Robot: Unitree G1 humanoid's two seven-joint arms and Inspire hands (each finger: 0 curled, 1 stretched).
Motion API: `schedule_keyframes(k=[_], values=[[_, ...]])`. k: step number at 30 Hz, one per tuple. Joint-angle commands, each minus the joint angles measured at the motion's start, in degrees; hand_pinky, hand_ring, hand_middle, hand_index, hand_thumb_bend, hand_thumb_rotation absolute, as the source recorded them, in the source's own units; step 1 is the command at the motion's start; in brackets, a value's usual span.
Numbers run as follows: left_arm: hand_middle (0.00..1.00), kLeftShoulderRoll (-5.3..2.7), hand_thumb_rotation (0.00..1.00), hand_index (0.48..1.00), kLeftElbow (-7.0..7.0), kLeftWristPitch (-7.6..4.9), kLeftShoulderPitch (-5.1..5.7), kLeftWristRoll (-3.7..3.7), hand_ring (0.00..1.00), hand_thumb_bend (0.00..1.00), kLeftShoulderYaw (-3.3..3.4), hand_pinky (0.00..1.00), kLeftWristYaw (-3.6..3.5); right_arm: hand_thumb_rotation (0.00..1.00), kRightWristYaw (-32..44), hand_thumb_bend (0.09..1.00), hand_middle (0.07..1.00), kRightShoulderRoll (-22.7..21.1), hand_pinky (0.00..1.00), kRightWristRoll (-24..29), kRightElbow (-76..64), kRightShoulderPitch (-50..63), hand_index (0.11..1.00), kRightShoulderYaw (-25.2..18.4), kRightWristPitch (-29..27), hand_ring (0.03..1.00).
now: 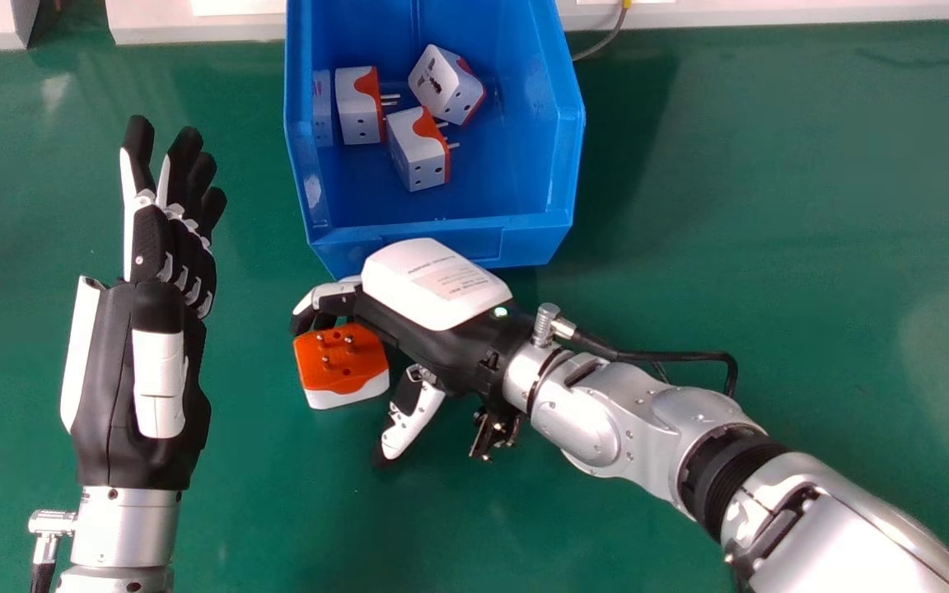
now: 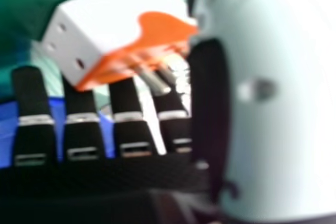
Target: Pick all objects and put in blue box
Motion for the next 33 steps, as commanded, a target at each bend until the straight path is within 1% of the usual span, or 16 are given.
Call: schedule_keyframes(k=[1,2,4,5,6,8,9,12,13,17,22,25,26,29,31,33], values=[[1.00,-0.12,0.99,0.994,-0.94,-0.78,-0.18,-0.56,1.00,0.89,-0.23,1.00,-0.20,0.05,-2.00,0.800,0.612,-0.04,0.48,-0.29,-0.22,-0.73,0.619,0.13,-0.85,0.542],[1.00,-0.13,0.99,0.994,-0.86,-0.84,-0.19,-0.60,1.00,0.89,-0.21,1.00,-0.27,0.05,-2.26,0.800,0.612,-0.11,0.48,-0.34,-0.17,-0.81,0.619,0.20,-0.95,0.542],[1.00,-0.09,0.99,0.995,-0.91,-0.85,-0.15,-0.60,1.00,0.89,-0.14,1.00,-0.29,0.08,-2.68,0.698,0.571,-0.24,0.44,-0.43,-0.10,-0.94,0.572,0.29,-1.10,0.500],[1.00,-0.07,0.99,0.995,-0.95,-0.84,-0.14,-0.62,1.00,0.89,-0.11,1.00,-0.31,0.08,-2.78,0.698,0.571,-0.26,0.44,-0.45,-0.04,-1.00,0.572,0.32,-1.11,0.500],[1.00,-0.04,0.99,0.995,-0.79,-0.86,-0.19,-0.65,1.00,0.89,-0.06,1.00,-0.34,0.06,-2.94,0.663,0.546,-0.32,0.43,-0.52,-0.04,-1.01,0.562,0.39,-1.11,0.482],[1.00,-0.01,0.99,0.995,-0.49,-0.86,-0.31,-0.76,1.00,0.89,0.01,1.00,-0.40,0.05,-3.73,0.636,0.525,-0.43,0.42,-0.77,-0.06,-0.96,0.555,0.57,-1.32,0.466],[1.00,-0.01,0.99,0.995,-0.42,-0.81,-0.34,-0.76,1.00,0.89,0.04,1.00,-0.36,0.05,-4.01,0.636,0.525,-0.46,0.42,-0.87,-0.06,-0.94,0.555,0.64,-1.41,0.466],[1.00,0.01,0.99,0.995,-0.47,-0.62,-0.33,-0.83,1.00,0.89,0.06,1.00,-0.31,0.02,-4.52,0.574,0.497,-0.35,0.35,-1.20,0.01,-0.94,0.514,0.79,-1.43,0.382],[1.00,0.05,0.99,0.995,-0.64,-0.50,-0.26,-0.82,1.00,0.89,0.06,1.00,-0.24,0.02,-4.81,0.565,0.493,-0.35,0.34,-1.36,-0.05,-0.98,0.508,0.87,-1.47,0.370],[1.00,0.19,0.99,0.995,-1.06,-0.31,-0.14,-0.63,1.00,0.89,0.06,1.00,-0.06,0.01,-5.20,0.551,0.477,-0.53,0.32,-1.55,-0.29,-1.37,0.508,0.79,-1.74,0.357],[1.00,0.15,0.99,0.994,-1.01,-0.29,-0.20,-0.24,1.00,0.89,0.05,1.00,0.25,0.00,-4.75,0.537,0.464,-0.89,0.35,-1.04,-0.44,-1.70,0.510,0.18,-2.26,0.389],[1.00,0.22,0.99,0.994,-1.05,-0.40,-0.27,-0.21,1.00,0.89,0.00,1.00,0.22,0.00,-4.85,0.533,0.459,-1.18,0.35,-0.72,-0.59,-1.67,0.512,-0.22,-2.61,0.391],[1.00,0.22,0.99,0.994,-1.06,-0.41,-0.27,-0.22,1.00,0.89,-0.01,1.00,0.22,0.00,-4.88,0.533,0.459,-1.20,0.35,-0.73,-0.60,-1.66,0.512,-0.25,-2.64,0.391],[1.00,0.25,0.99,0.994,-0.46,-0.59,-0.57,-0.32,1.00,0.89,0.04,1.00,0.06,0.00,-4.67,0.530,0.448,-1.38,0.34,-0.21,-0.72,-1.28,0.516,-0.93,-3.11,0.378],[1.00,0.24,0.99,0.994,-0.46,-0.52,-0.57,-0.46,1.00,0.89,0.00,1.00,-0.05,0.00,-4.26,0.530,0.454,-1.56,0.33,0.21,-0.91,-1.03,0.510,-1.56,-3.71,0.366],[1.00,0.34,0.99,0.994,-0.72,-0.37,-0.49,-0.77,1.00,0.89,0.01,1.00,-0.26,0.00,-4.51,0.530,0.458,-1.89,0.32,0.37,-1.23,-0.85,0.505,-2.00,-4.42,0.354]])
